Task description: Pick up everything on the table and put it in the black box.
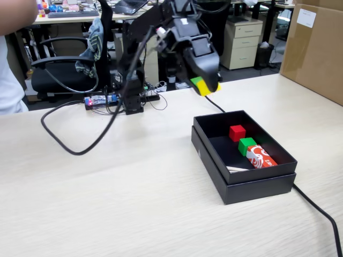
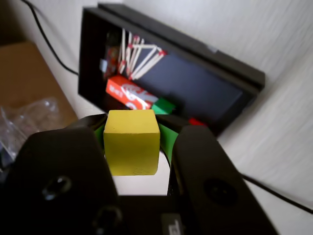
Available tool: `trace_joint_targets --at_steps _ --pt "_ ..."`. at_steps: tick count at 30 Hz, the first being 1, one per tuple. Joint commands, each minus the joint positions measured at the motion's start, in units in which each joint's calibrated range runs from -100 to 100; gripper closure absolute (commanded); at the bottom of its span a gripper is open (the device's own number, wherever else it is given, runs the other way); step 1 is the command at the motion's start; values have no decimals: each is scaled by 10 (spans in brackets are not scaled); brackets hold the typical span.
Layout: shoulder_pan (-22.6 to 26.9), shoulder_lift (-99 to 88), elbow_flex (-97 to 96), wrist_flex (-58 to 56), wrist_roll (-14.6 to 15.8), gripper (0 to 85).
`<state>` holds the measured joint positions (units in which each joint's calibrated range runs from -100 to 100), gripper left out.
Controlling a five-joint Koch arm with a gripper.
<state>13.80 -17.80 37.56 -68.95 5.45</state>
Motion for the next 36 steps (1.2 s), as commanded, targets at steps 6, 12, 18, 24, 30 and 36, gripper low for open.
trace_joint_targets --at_steps 6,12,18,24,30,36 --pt "25 125 26 2 22 846" --pt "16 246 25 6 25 843" --pt "13 291 18 6 27 842" --pt "14 330 -4 6 28 751" --pt "15 354 -22 11 29 716" --pt "17 308 -29 20 29 575"
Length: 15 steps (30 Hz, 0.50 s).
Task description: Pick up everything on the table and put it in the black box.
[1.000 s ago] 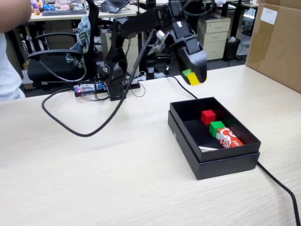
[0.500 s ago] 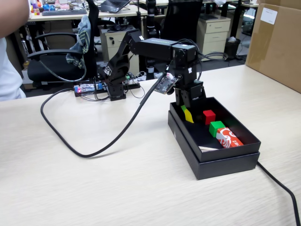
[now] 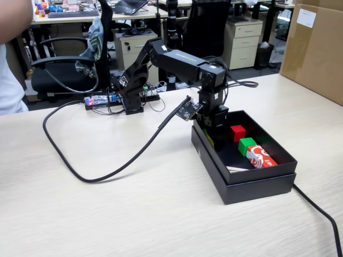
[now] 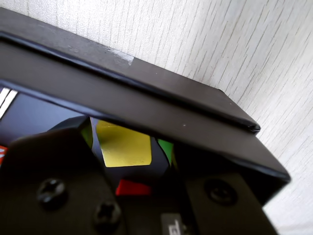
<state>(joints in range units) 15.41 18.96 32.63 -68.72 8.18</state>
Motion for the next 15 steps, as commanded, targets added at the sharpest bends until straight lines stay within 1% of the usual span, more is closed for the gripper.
trace_joint_targets --at_steps 1,2,3,4,5,7,9,12,13,15 --pt "0 -82 18 21 1 575" --pt "1 -112 15 23 1 572" --pt "0 -176 9 24 -1 460" --pt "0 -213 6 24 -2 428" --pt "-5 -297 -4 24 -4 412" --pt "-15 -380 -15 24 -5 412" --pt "-34 -497 -50 24 -15 412" --pt "-60 -601 -113 25 -26 391" --pt "-81 -679 -189 50 -35 390" --pt "-103 -760 -286 95 -48 388"
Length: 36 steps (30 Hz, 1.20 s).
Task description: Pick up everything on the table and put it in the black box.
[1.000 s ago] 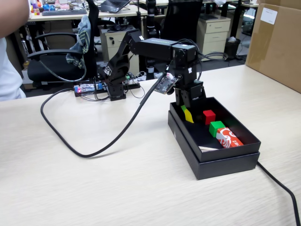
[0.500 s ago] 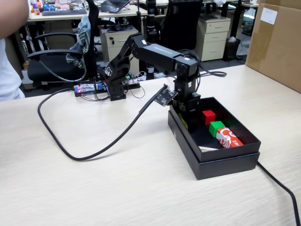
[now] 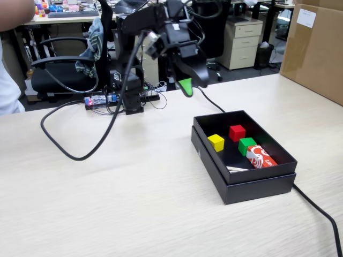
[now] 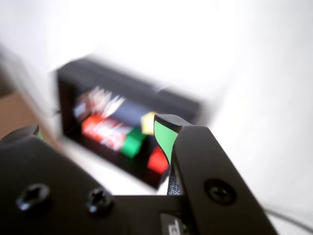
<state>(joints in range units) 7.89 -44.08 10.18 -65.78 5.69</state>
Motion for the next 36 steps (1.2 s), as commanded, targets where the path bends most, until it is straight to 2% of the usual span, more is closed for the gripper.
trace_joint_targets --at_steps 1,5,15,20,25,31,36 --pt "-38 -170 -111 88 -28 386" --pt "-65 -350 -355 187 -50 362" --pt "-71 -544 -689 346 -51 355" --pt "-75 -556 -786 415 -52 350" --pt "-84 -552 -926 573 -86 355" --pt "-84 -548 -1037 681 -104 370" --pt "-79 -540 -1073 700 -106 382"
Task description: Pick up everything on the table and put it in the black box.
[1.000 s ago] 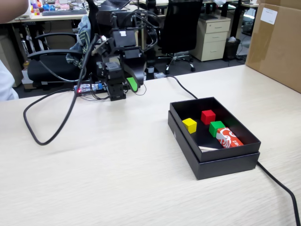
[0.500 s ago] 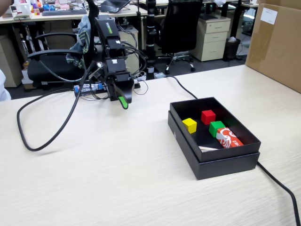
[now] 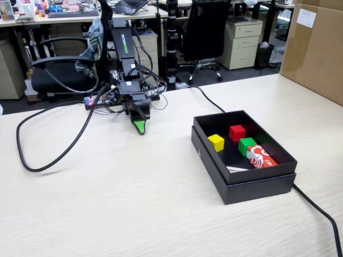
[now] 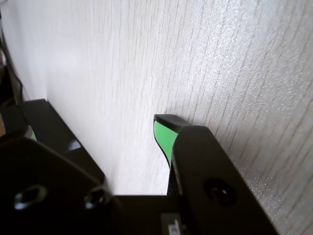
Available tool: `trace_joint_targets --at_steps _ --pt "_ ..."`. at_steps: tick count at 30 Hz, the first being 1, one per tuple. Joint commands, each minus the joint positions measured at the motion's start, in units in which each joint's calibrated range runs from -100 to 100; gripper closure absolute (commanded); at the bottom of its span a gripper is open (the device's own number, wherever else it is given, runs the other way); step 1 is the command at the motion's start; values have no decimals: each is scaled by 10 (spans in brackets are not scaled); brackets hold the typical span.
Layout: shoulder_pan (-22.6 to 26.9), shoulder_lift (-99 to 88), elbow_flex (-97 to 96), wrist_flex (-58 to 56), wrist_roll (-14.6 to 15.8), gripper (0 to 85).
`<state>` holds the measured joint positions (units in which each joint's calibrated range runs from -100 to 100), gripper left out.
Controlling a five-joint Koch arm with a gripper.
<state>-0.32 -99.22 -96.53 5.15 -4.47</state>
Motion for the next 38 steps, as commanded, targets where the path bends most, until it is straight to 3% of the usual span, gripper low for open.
trace_joint_targets --at_steps 1,38 --pt "3 12 -7 -10 -5 378" --pt "-1 12 -7 -14 -2 367"
